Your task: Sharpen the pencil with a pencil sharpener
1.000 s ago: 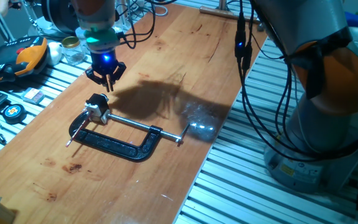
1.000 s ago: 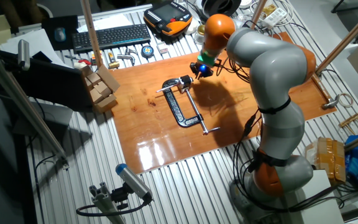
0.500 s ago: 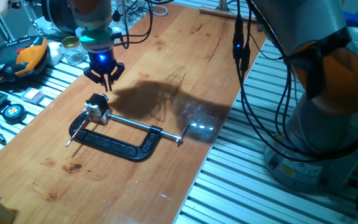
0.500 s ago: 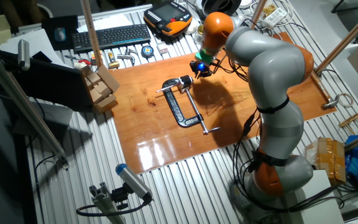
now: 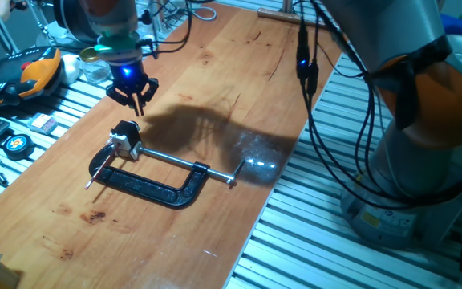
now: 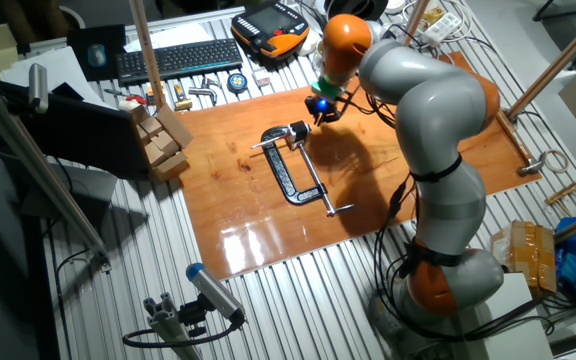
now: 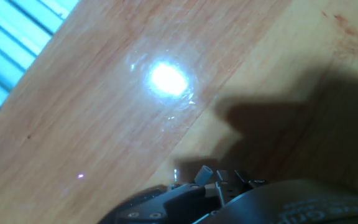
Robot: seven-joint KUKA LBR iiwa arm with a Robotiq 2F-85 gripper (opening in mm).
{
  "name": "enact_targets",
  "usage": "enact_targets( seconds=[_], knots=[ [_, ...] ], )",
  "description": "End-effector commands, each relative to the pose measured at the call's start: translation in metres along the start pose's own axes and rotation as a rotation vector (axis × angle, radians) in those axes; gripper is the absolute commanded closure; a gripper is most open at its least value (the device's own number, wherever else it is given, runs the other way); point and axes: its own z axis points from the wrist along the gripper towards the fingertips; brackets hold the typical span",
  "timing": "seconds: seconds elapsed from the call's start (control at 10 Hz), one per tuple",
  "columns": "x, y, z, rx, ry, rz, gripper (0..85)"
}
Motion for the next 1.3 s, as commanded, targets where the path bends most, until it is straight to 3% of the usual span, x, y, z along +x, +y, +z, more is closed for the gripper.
enact_targets(
  seconds=[0.0,0.2,0.3,0.4,0.7,0.8,1.0,1.1,1.2],
  knots=[
    [-0.0001,0.0,0.0004,0.0,-0.003,0.034,85.0],
    [-0.0004,-0.0001,0.0019,-0.045,-0.012,0.068,85.0],
    [-0.0004,0.0004,0.0039,-0.053,-0.01,0.102,85.0],
    [-0.0004,0.0007,0.0053,-0.07,-0.009,0.134,68.0],
    [-0.0004,0.001,0.0065,-0.097,-0.008,0.176,68.0],
    [-0.0005,0.0012,0.0071,-0.117,-0.02,0.193,68.0],
    [-0.0007,0.0019,0.0068,-0.119,-0.032,0.235,68.0],
    [-0.0007,0.0015,0.0057,-0.11,-0.026,0.276,51.0],
    [-0.0008,0.0018,0.0058,-0.103,-0.014,0.326,51.0]
  ],
)
